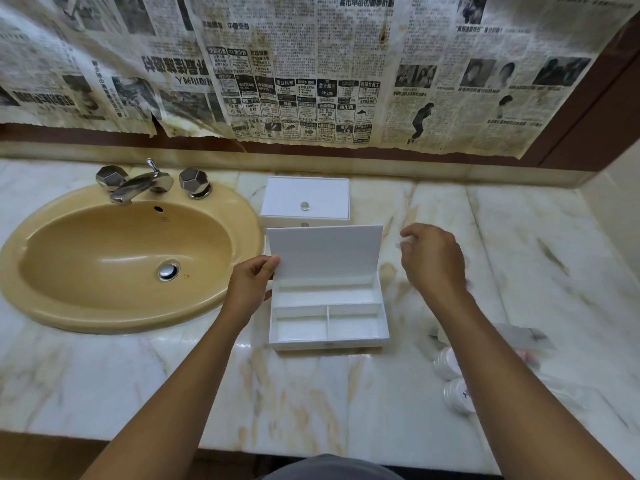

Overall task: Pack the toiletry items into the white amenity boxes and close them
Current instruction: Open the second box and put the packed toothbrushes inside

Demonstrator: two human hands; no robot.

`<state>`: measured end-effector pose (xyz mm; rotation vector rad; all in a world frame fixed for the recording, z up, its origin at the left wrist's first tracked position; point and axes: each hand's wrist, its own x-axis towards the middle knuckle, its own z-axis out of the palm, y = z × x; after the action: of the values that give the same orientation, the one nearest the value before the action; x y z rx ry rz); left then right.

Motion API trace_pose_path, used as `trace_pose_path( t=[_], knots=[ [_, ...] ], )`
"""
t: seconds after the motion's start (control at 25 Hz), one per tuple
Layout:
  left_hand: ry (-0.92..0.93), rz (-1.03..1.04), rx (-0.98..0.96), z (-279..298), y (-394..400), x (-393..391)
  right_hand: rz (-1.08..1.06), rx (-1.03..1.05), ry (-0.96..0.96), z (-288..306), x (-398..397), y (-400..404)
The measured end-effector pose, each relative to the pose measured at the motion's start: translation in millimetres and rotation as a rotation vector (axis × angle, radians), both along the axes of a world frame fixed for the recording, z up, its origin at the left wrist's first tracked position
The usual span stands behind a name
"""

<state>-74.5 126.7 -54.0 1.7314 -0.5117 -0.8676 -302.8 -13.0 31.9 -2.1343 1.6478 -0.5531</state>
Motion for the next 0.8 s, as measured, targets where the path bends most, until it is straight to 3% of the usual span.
trace_pose_path(
  t=[0.24,0.56,0.8],
  knots=[
    [-0.011,-0.02,0.029,-4,0,6,0.127,-0.16,-0.149,56,18,28],
    [-0.021,-0.027,0.044,-4,0,7,0.288,-0.121,-0.512,92,52,64],
    [0.015,-0.04,0.004,-1,1,5,0.419,-0.045,-0.364,38,84,69]
  ],
)
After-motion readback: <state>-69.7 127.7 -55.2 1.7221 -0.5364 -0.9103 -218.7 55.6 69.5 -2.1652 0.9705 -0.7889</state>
